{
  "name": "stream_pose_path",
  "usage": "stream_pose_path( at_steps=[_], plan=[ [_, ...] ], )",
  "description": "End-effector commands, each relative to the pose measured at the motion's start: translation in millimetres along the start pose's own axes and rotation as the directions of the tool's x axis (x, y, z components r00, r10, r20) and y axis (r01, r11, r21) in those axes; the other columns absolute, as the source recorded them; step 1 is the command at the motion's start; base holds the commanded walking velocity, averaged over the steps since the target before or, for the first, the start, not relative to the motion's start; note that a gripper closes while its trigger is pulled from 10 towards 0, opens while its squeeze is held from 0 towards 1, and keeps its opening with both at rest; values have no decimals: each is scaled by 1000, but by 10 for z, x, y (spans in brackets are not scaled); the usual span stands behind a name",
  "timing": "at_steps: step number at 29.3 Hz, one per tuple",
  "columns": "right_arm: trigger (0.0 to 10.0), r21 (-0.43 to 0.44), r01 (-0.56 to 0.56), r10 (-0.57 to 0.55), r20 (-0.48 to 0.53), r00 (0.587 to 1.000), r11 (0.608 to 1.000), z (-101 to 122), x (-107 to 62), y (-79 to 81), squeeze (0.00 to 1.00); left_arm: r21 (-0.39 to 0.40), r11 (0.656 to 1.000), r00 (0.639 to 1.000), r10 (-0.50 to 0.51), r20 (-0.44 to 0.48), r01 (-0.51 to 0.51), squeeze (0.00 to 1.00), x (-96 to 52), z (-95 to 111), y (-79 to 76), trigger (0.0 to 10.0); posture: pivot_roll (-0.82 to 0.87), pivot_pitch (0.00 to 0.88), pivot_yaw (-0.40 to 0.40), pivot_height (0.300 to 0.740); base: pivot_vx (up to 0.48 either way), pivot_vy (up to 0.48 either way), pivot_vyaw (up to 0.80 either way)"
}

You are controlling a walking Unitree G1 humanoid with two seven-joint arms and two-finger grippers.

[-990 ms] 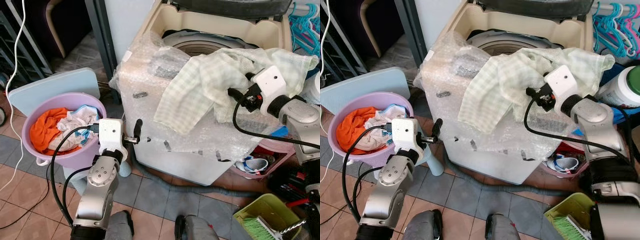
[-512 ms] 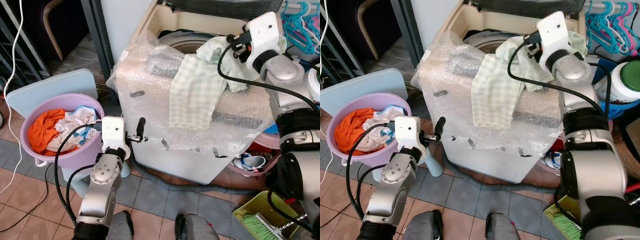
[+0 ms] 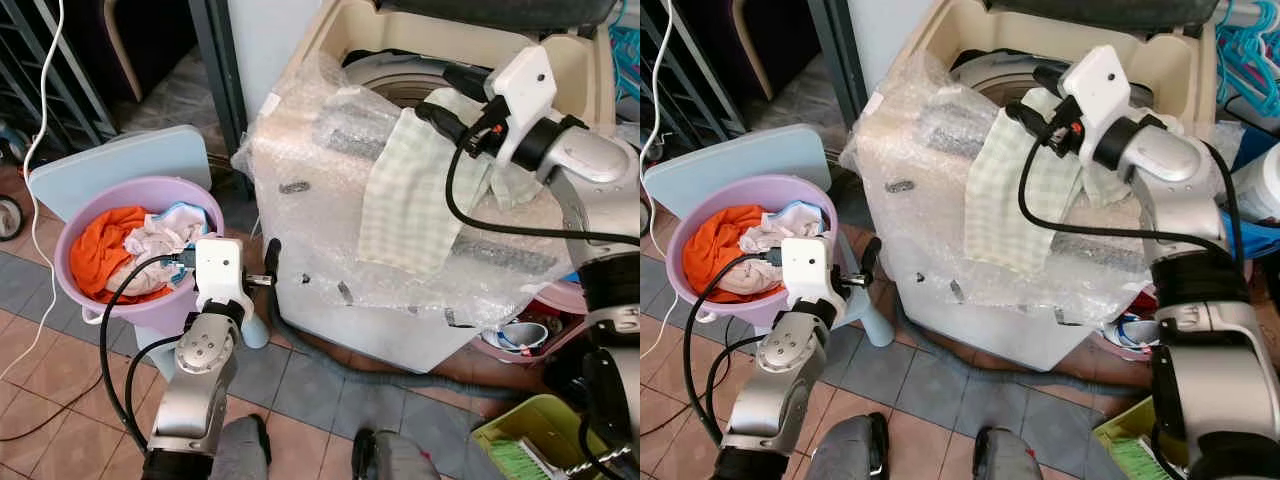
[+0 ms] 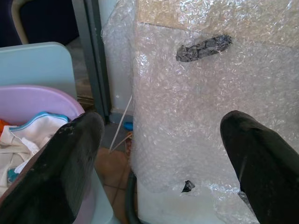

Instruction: Clothes washing

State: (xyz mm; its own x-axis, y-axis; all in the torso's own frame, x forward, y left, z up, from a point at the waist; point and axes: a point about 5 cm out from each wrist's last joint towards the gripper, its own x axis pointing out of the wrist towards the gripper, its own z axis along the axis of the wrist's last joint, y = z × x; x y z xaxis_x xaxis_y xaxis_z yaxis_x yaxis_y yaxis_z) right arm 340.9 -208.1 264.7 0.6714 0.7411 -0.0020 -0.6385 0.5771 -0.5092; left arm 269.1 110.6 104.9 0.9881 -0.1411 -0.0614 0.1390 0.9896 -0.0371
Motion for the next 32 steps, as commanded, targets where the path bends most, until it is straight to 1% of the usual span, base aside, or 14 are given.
stream_pose_path(
  at_steps=[1, 3, 4, 5, 7, 11, 13, 18, 20, 22, 25, 28, 31, 32],
  plan=[
    [10000, 32, -93, 94, -16, 995, 995, -23, -59, 115, 1000, 4, 1000, 1000, -15, -4, 15, 0, -1, -10, -27, 10000, -41, 101, 17, 740, 0, 0, 0],
    [10000, 44, -133, 135, -42, 990, 990, -76, -96, 187, 1000, 5, 1000, 1000, -16, -4, 16, 0, 3, -7, -21, 10000, -43, 102, 21, 740, 0, 0, 0],
    [10000, 50, -202, 207, -102, 973, 978, -197, -158, 309, 145, 7, 1000, 1000, -20, -3, 20, 0, 10, -4, -16, 10000, -43, 102, 21, 740, 0, 0, 0],
    [10000, 55, -224, 229, -128, 965, 973, -252, -182, 355, 0, 8, 1000, 1000, -21, -3, 21, 0, 14, -1, -13, 10000, -41, 102, 22, 740, 0, 0, 0],
    [10000, 53, -191, 197, -171, 965, 980, -395, -181, 354, 0, 10, 1000, 1000, -21, -3, 21, 0, 21, 4, -2, 10000, -39, 103, 20, 740, 0, 0, 0],
    [10000, 51, -159, 166, -208, 964, 986, -461, -167, 338, 0, 19, 1000, 1000, -14, -5, 14, 0, 13, 2, 3, 10000, -30, 104, 16, 740, 0, 0, 0],
    [10000, 47, -71, 80, -244, 967, 996, -496, -98, 252, 0, 20, 1000, 1000, -7, -11, 7, 0, -5, -15, 8, 10000, -27, 104, 14, 740, 0, 0, 0],
    [10000, 43, 38, -22, -321, 947, 998, -607, -9, 141, 0, 16, 1000, 1000, -9, -12, 10, 0, -9, -20, 3, 10000, -21, 101, 11, 740, 0, 0, 0],
    [10000, 66, 69, -42, -339, 940, 995, -655, 18, 129, 0, 15, 1000, 1000, -9, -12, 9, 0, -5, -17, 4, 10000, -20, 102, 11, 740, 0, 0, 0],
    [10000, 142, 100, -46, -343, 938, 985, -697, 65, 141, 0, 13, 1000, 1000, -8, -12, 8, 0, 1, -13, 7, 10000, -21, 102, 12, 740, 0, 0, 0],
    [10000, 144, 102, -36, -405, 914, 984, -803, 167, 197, 0, 13, 1000, 1000, -13, -16, 13, 0, 4, -19, -3, 10000, -22, 102, 13, 740, 0, 0, 0],
    [10000, 146, 125, -53, -419, 906, 981, -821, 228, 191, 0, 12, 1000, 1000, -17, -16, 18, 0, 10, -17, -11, 10000, -24, 101, 13, 740, 0, 0, 0],
    [10000, 118, 224, -157, -413, 897, 967, -777, 333, 83, 0, 12, 1000, 1000, -19, -16, 19, 0, 24, -15, -21, 10000, -26, 100, 9, 740, 0, 0, 0],
    [10000, 118, 224, -157, -413, 897, 967, -777, 333, 83, 0, 12, 1000, 1000, -19, -16, 19, 0, 24, -15, -21, 10000, -26, 100, 9, 740, 0, 0, 0]
  ],
)
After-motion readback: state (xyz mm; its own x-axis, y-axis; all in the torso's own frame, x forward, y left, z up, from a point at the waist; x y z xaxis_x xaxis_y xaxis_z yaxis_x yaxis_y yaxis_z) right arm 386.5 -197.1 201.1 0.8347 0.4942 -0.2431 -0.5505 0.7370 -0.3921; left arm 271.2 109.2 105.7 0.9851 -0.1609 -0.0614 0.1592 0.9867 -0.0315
